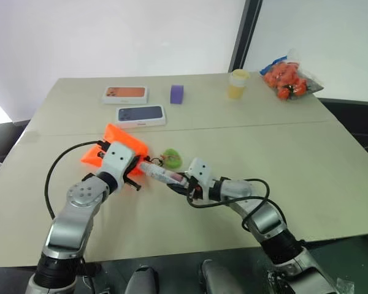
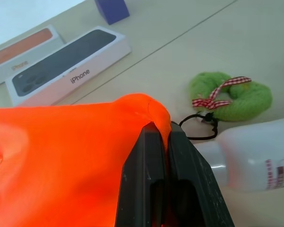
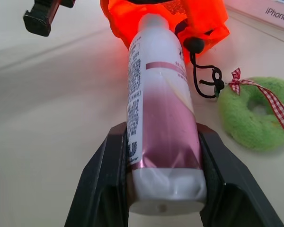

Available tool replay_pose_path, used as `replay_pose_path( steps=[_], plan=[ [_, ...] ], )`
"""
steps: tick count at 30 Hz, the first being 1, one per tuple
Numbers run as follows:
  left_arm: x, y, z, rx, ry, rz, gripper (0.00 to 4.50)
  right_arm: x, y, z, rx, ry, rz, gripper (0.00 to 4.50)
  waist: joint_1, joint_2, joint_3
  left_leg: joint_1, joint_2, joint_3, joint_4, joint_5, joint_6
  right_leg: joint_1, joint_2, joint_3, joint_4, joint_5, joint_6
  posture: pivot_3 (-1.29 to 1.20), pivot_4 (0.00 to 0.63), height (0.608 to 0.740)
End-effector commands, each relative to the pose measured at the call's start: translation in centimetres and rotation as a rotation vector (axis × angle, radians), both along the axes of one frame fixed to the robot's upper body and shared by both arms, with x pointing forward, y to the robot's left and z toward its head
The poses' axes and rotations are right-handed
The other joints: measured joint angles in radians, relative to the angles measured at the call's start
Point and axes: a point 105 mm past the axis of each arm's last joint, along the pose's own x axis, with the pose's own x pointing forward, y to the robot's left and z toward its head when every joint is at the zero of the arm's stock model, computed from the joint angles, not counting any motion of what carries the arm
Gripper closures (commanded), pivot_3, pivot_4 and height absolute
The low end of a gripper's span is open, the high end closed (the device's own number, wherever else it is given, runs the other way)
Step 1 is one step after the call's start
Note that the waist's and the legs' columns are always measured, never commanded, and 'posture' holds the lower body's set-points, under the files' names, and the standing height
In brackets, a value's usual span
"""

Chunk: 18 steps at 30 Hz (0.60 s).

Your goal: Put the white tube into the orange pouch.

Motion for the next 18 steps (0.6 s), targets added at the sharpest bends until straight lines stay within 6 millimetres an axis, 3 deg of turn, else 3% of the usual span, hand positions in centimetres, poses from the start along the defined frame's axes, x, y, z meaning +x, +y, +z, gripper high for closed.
replay_pose_path(
  steps=[1,11,18],
  plan=[
    [-0.6,-1.1,1.0,0.001,-0.032,-0.054,4.50,0.6,1.1,2.0,0.051,-0.066,0.010,3.32,-0.001,0.000,0.000,0.000,0.000,0.000,0.000,0.000,0.000,0.000,0.000,0.000,0.000,0.000,0.000,0.00,0.150,0.723],
    [-1.9,-2.9,0.4,-0.014,0.022,-0.152,4.50,0.7,2.8,2.5,0.046,-0.087,0.059,3.32,-0.001,0.000,0.000,0.000,0.000,0.000,0.000,0.000,0.000,0.000,0.000,0.000,0.000,0.000,0.000,0.00,0.150,0.723],
    [-3.4,-4.9,0.2,-0.043,0.067,-0.266,4.50,0.9,5.0,3.1,0.028,-0.114,0.104,3.32,-0.003,0.000,0.000,0.000,0.000,0.000,0.000,0.000,0.000,0.000,0.000,0.000,0.000,0.000,0.000,0.00,0.150,0.723]
  ],
)
